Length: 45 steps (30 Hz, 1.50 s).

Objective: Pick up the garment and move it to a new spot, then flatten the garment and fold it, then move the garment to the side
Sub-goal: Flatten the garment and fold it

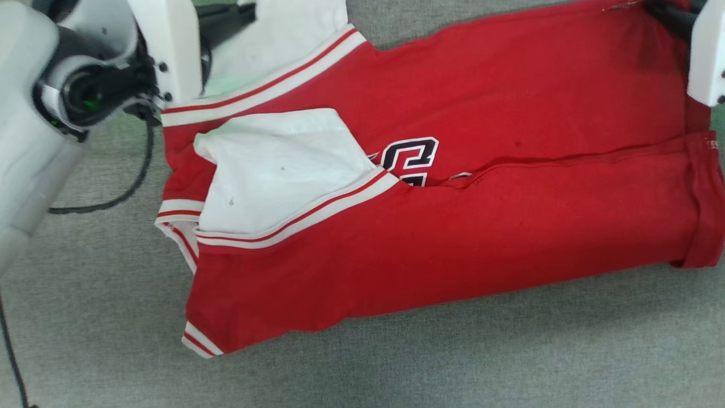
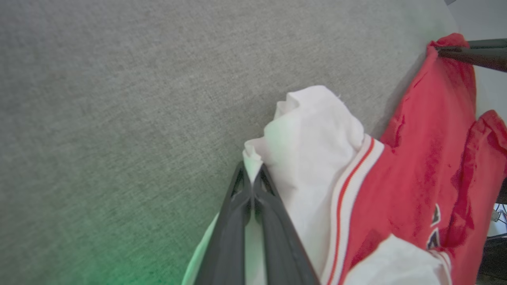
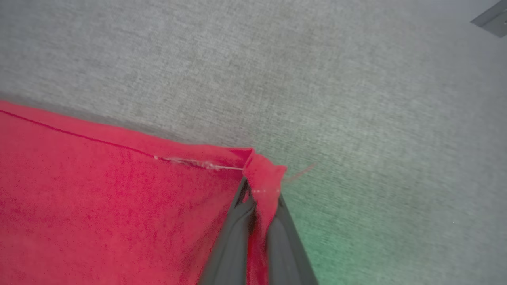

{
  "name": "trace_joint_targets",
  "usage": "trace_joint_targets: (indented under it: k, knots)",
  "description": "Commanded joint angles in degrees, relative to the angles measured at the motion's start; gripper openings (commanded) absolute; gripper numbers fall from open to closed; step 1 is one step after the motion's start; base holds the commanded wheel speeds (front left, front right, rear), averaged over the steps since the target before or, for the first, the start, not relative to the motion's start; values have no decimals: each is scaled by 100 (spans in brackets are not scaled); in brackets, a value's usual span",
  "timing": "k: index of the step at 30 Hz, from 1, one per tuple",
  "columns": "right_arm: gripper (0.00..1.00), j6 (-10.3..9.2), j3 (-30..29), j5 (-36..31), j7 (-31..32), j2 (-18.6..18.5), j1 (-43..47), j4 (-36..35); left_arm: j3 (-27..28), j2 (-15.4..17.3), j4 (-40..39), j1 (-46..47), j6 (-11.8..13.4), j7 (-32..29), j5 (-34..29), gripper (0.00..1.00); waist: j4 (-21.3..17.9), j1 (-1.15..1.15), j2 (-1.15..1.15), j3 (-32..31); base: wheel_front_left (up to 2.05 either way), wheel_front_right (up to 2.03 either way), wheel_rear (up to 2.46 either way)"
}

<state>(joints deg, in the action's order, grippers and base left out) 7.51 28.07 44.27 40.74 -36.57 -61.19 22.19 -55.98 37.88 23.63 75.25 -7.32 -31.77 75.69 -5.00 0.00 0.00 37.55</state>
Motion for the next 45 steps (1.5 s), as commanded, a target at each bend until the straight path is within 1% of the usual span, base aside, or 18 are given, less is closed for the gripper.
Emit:
trace_joint_targets:
  k: [1,5,9,14,17,18,20,21,23,28,33,38,41,45]
  knots:
    - [0,-4,38,-113,-156,-136,139,0,-48,-54,-4,-59,-24,117,43,0,65,0,0,-123,0,0,0]
    - [0,-3,31,-76,-484,-169,331,-191,-44,-116,-67,-163,-24,503,164,0,141,0,0,-460,0,0,0]
    - [0,-3,-4,17,-694,-373,657,-484,-50,-39,-396,-321,-24,919,314,0,265,0,0,-828,0,0,0]
    - [0,-3,-257,161,-837,-721,1312,-927,-127,279,-1183,-800,-24,1503,451,0,470,0,0,-1183,0,0,0]
    - [0,-3,-518,228,-878,-918,1822,-1213,-186,538,-1660,-1200,-23,1919,483,0,595,0,0,-1346,0,0,0]
    - [0,-3,-719,235,-906,-1016,2198,-1394,-220,717,-1934,-1522,-23,2226,485,0,663,0,0,-1433,0,0,0]
    - [0,-2,-940,285,-924,-1049,2607,-1565,-281,879,-2174,-1868,-23,2541,451,0,729,0,0,-1523,0,0,0]
    - [0,-2,-940,285,-924,-1049,2607,-1565,-281,879,-2174,-1868,-23,2541,451,0,729,0,0,-1523,0,0,0]
    - [0,-3,-1228,336,-950,-1031,3015,-1712,-305,1025,-2346,-2233,-21,2872,477,0,782,0,0,-1596,0,0,0]
    - [0,-2,-1963,301,-998,-892,4117,-2153,-406,1239,-2678,-3169,-18,3675,506,0,865,0,0,-1699,0,0,0]
    - [0,-2,-2665,180,-961,-593,5047,-2600,-511,1307,-2888,-3982,40,4289,617,0,894,0,0,-1682,0,0,0]
    - [0,-2,-3147,47,-868,-252,5649,-2872,-642,1239,-2893,-4489,37,4469,717,0,919,0,0,-1603,0,0,0]
    - [0,-2,-3187,-11,-884,-76,5739,-2808,-760,1136,-2653,-4583,43,4441,628,0,916,0,0,-1521,0,0,0]
    - [0,-2,-3062,-167,-1018,69,5522,-2465,-797,811,-2237,-4482,9,4398,736,0,918,0,0,-1442,0,0,0]
